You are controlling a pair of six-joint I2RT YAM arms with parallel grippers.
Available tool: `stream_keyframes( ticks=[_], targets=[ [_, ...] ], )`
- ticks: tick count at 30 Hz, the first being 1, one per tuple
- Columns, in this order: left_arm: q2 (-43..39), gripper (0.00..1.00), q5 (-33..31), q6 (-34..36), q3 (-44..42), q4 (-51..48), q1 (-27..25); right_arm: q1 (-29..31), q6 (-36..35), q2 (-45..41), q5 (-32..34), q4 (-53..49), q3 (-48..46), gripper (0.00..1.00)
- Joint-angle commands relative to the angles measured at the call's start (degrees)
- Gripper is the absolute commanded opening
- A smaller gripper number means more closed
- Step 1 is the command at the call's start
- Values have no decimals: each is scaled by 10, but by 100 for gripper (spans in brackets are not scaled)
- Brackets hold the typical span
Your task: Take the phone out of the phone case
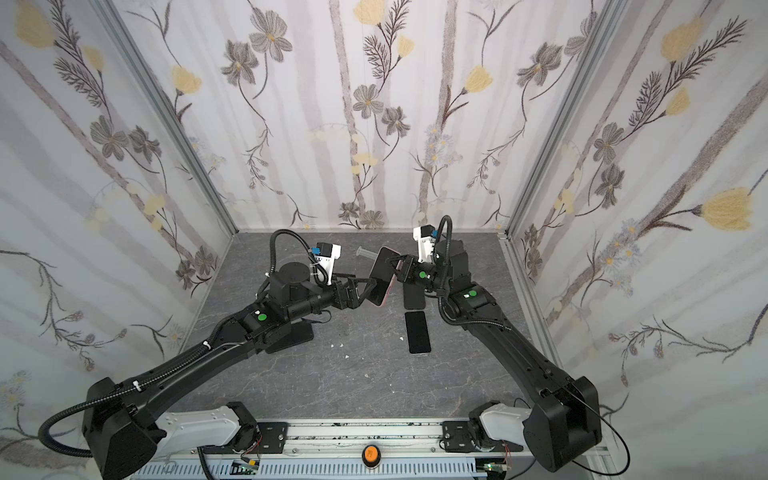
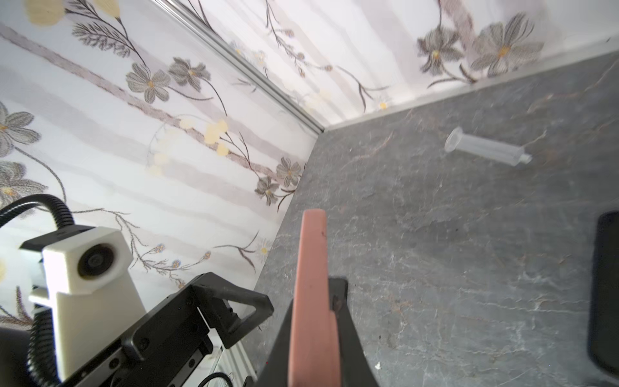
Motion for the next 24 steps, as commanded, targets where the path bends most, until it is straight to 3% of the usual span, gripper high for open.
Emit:
stream_keyframes(
  ticks=[1, 6, 11, 18, 24],
  targets=[
    [1, 96, 66, -9, 15, 32, 21, -18, -30, -25, 2, 60, -7, 0],
    [-5, 86, 206, -49, -23, 166, 86, -57, -22, -50, -93, 113, -7, 0],
    [12, 86, 296, -37, -22, 211, 109, -76, 23, -69, -146, 221, -39, 0],
    [38, 83, 352, -14, -6, 233, 110, -77, 117, -58, -245, 361, -53, 0],
    [52, 74, 403, -1, 9, 250, 90, -63, 203, -35, -283, 491, -57, 0]
  ],
)
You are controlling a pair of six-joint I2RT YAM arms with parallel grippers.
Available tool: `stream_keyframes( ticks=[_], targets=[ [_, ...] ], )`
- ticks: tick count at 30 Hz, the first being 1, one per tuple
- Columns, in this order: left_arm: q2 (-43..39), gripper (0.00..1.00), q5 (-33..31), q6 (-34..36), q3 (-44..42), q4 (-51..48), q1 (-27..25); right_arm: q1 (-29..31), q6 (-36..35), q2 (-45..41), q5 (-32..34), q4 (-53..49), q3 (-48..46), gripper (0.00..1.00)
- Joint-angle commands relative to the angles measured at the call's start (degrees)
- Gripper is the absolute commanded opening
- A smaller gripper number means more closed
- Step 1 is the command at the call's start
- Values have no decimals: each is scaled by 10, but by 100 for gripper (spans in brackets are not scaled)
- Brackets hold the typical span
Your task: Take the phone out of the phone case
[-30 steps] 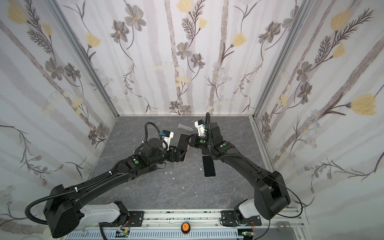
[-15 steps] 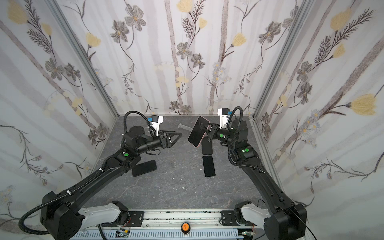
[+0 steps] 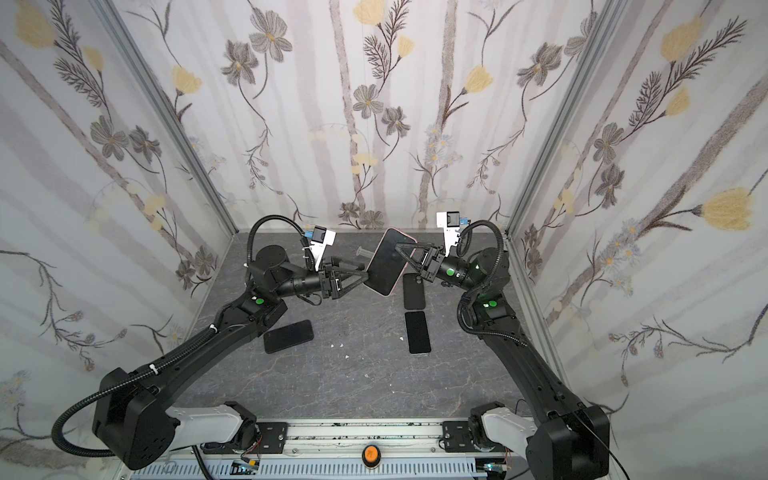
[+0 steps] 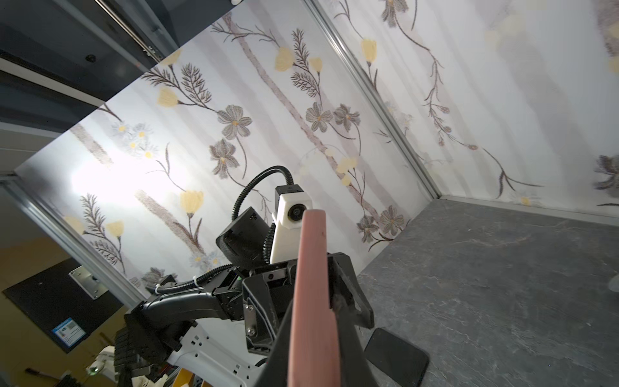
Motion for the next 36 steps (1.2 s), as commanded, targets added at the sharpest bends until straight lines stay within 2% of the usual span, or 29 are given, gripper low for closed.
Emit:
stream_keyframes(
  ticks=[1, 3, 8, 19, 23, 27, 30, 32, 36],
  targets=[
    [4, 73, 49, 16, 11, 45, -13, 10, 71, 10, -27, 139, 0, 0],
    [1, 68, 52, 17, 11, 55, -22, 16, 73, 14, -25, 144, 3, 0],
    [-11, 49, 49, 4, 3, 85, -35, 18, 109, 17, -11, 196, -7, 0],
    [-10, 22, 53, -25, -4, 128, -50, 18, 167, 33, -12, 287, -20, 0],
    [-7, 14, 47, -24, -6, 131, -51, 19, 168, 37, -15, 298, -25, 0],
    [-4, 0, 44, -29, -2, 131, -49, 18, 156, 31, -13, 290, -34, 0],
    [1, 0, 36, -38, 2, 131, -40, 15, 126, 23, -10, 254, -32, 0],
    [3, 0, 33, -39, 1, 131, -32, 14, 90, 14, -6, 211, -29, 11],
    [9, 0, 23, -39, 0, 129, -11, 6, 5, -7, 14, 103, -20, 46]
  ],
)
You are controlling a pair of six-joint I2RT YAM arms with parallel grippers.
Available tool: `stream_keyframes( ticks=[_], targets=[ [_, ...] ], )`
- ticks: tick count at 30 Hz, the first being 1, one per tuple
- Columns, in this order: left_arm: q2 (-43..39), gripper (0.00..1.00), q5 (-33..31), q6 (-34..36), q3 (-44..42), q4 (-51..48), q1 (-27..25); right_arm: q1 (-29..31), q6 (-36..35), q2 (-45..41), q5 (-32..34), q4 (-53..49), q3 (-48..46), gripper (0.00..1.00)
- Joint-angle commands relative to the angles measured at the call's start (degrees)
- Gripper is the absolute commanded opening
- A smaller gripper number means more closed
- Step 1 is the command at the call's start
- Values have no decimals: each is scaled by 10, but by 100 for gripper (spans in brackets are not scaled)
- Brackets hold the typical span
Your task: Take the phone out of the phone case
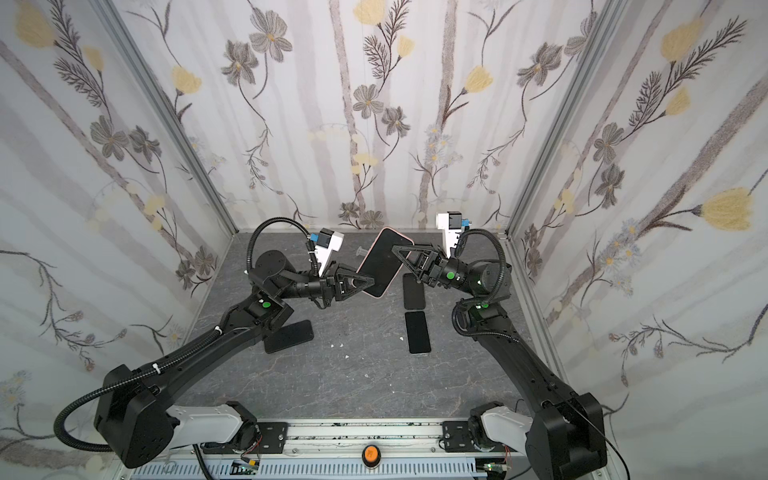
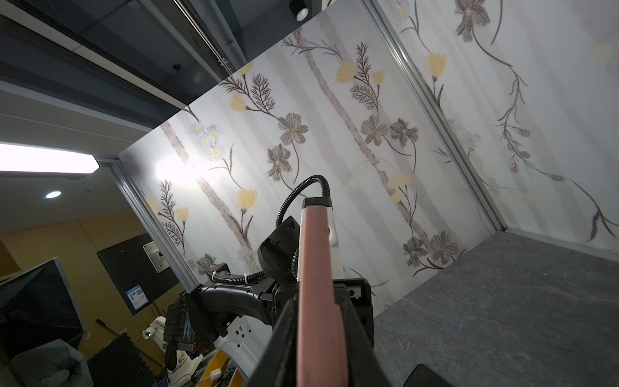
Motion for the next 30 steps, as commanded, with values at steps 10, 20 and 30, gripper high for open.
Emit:
stream_keyframes(
  ticks=[10, 20, 30],
  targets=[
    [10, 0, -125, 55, -29, 3, 42, -12, -325, -65, 210, -343, 49, 75],
    [8, 0, -114, 124, -45, -25, 46, -17, -504, -78, 180, -496, 101, 85],
    [1, 0, -7, 281, -30, -91, 45, -17, -586, -39, 72, -622, 183, 87]
  ],
)
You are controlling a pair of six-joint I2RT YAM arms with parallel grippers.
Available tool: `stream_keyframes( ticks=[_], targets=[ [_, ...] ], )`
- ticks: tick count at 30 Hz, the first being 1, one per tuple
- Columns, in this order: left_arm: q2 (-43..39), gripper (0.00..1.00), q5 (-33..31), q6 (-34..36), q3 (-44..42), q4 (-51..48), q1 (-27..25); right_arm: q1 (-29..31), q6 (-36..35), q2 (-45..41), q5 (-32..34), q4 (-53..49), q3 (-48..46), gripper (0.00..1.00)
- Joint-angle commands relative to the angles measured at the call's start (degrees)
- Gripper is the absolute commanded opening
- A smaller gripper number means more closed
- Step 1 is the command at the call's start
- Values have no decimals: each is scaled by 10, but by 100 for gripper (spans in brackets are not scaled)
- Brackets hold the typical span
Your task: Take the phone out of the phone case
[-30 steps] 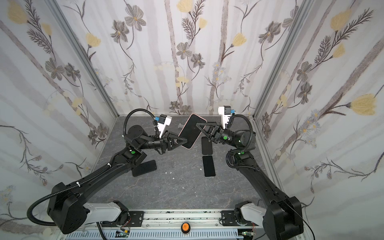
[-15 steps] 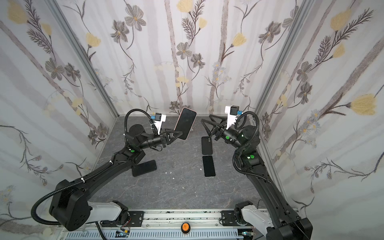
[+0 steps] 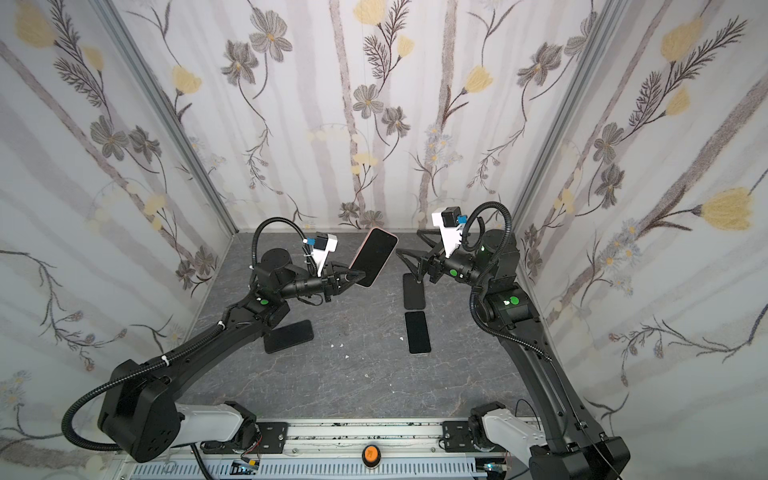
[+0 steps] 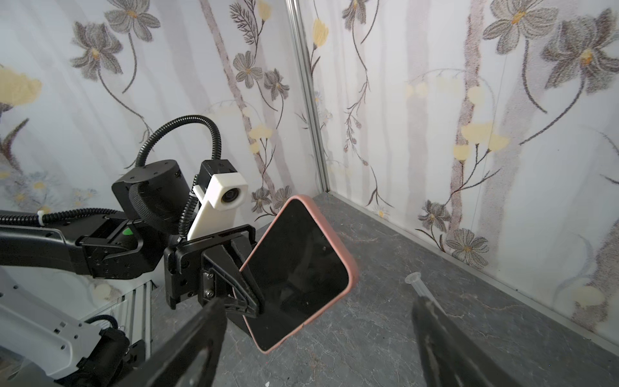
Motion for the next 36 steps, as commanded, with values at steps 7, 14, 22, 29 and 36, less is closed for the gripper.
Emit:
stream_keyframes(
  ticks=[7, 14, 22, 29, 36],
  targets=[
    [-38, 0, 97, 178, -18, -17, -7, 2, -12, 12, -131, -40, 25, 85],
    [-66, 0, 89, 243, -27, -35, -13, 24, 13, 14, -171, -46, 30, 83],
    [-70, 0, 123, 279, -21, -59, -15, 40, 22, 37, -203, -64, 63, 80],
    [-62, 0, 135, 300, -7, -92, -15, 54, 17, 61, -246, -95, 86, 69],
    [-63, 0, 129, 305, -2, -107, -14, 69, -10, 67, -228, -137, 96, 62]
  ],
)
